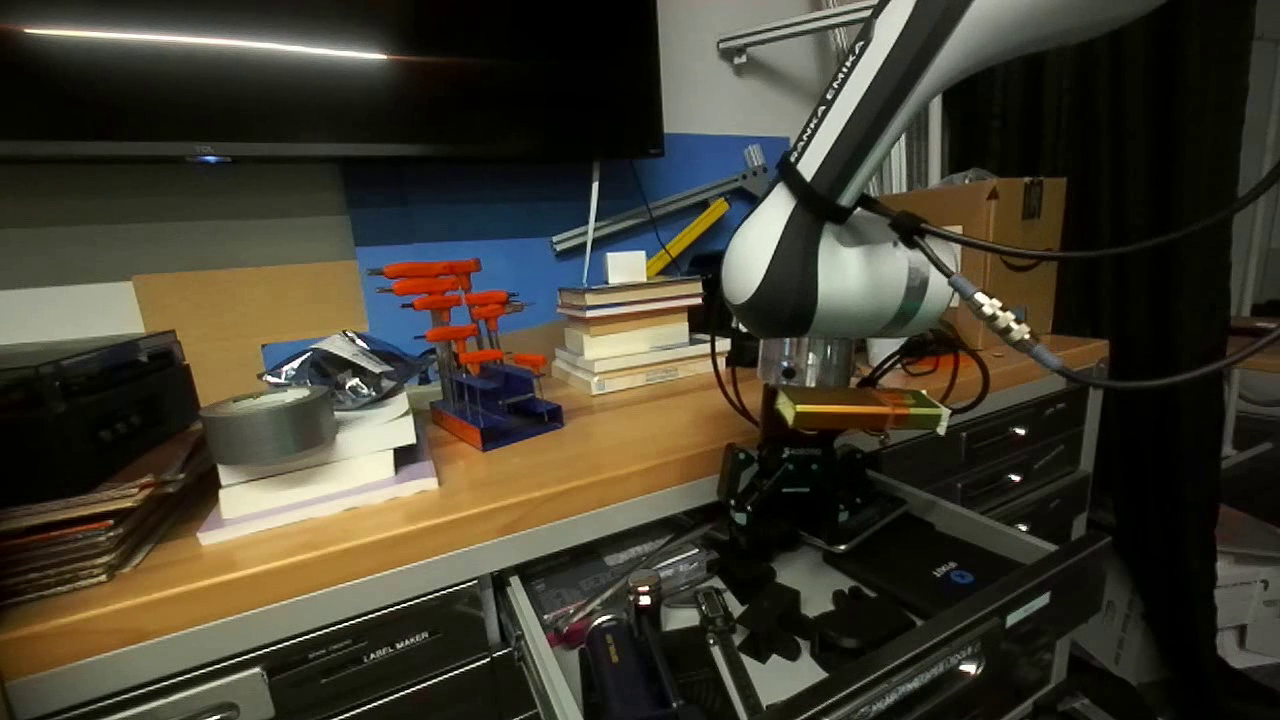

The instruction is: Open the top middle drawer then remove three black objects from the drawer

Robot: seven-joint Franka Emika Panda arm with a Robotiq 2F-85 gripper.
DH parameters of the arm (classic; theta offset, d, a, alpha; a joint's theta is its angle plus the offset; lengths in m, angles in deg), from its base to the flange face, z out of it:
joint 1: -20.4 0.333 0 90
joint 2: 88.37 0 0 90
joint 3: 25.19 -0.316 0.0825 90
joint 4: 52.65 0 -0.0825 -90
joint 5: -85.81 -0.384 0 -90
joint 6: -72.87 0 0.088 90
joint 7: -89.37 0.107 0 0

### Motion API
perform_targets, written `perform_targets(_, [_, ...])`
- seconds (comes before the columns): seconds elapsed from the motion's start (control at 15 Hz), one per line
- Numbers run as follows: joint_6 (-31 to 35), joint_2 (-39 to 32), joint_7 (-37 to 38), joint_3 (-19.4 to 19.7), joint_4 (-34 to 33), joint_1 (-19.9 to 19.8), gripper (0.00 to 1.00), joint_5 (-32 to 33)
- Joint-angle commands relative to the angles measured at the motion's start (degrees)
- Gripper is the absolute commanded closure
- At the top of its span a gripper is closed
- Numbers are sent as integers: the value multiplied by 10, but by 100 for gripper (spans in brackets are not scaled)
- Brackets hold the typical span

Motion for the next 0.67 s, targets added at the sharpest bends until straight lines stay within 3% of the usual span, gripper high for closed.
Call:
perform_targets(0.0, [-33, -26, -123, -17, -42, -9, 0, -30])
perform_targets(0.27, [-5, -49, -205, -30, -54, -12, 0, -49])
perform_targets(0.6, [69, -66, -191, -32, -43, -2, 0, -28])
